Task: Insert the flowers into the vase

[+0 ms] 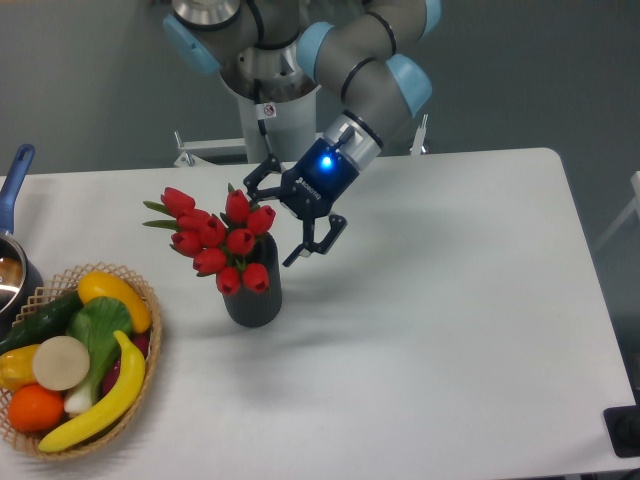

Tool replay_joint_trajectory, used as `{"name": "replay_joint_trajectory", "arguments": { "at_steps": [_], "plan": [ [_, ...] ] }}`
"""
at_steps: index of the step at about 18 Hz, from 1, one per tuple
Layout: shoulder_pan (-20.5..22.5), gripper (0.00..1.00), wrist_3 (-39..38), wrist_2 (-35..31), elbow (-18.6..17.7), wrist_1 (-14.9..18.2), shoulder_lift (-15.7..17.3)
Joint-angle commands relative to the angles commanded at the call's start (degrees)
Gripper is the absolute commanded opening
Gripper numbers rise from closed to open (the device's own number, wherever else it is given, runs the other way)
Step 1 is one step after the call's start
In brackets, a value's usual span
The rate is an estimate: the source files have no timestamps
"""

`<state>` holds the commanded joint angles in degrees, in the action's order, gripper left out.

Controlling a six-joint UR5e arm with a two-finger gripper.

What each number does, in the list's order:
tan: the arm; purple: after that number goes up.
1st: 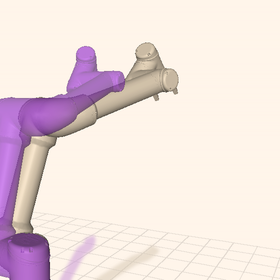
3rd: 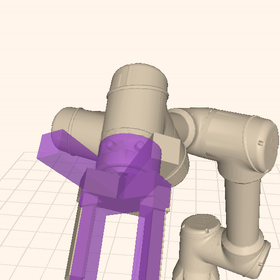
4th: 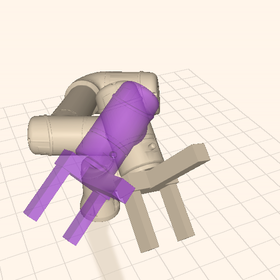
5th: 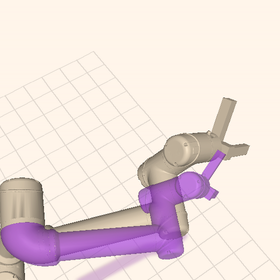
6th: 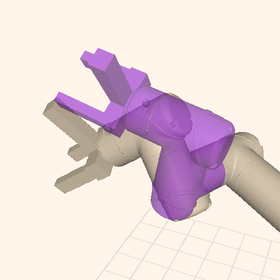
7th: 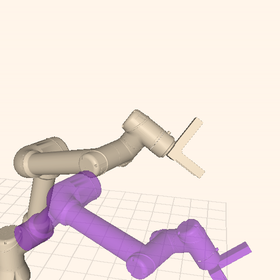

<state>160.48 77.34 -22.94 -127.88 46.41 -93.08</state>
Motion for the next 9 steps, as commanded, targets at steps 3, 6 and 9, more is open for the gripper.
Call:
{"name": "replay_joint_trajectory", "arguments": {
  "at_steps": [3,6,9],
  "plan": [
    [5.00,1.00,-0.09,0.17,3.15,0.00,-1.75],
    [6.07,1.00,-0.18,0.18,8.16,0.00,-6.50],
    [9.05,1.00,-0.09,0.09,8.79,0.00,-6.50]
  ]
}}
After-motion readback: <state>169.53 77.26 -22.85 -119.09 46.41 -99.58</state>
